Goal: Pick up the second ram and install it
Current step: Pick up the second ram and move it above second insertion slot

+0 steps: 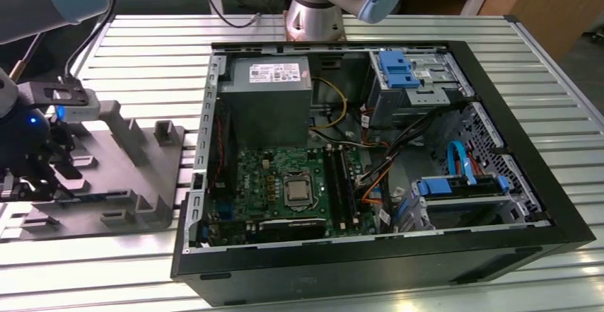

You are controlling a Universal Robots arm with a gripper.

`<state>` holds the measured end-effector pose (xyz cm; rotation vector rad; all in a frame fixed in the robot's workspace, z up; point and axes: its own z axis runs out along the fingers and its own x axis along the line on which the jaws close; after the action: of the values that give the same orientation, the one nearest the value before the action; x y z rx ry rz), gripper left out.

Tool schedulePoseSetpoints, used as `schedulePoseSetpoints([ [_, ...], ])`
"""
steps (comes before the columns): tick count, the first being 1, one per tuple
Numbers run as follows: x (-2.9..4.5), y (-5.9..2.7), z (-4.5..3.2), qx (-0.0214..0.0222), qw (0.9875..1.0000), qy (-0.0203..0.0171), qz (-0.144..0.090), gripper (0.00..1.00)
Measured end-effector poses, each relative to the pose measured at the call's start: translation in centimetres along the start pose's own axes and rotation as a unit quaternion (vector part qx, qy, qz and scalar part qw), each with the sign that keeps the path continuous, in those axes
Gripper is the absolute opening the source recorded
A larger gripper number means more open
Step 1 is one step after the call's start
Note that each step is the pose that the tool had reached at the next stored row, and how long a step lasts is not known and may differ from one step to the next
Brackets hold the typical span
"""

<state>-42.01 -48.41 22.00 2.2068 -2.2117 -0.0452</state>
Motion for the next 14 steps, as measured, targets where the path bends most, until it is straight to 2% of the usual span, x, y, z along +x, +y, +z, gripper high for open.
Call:
schedulePoseSetpoints([
  [14, 0.01, -0.04, 1.13, 0.0, 1.0, 0.0006, 0.0, 0.41],
])
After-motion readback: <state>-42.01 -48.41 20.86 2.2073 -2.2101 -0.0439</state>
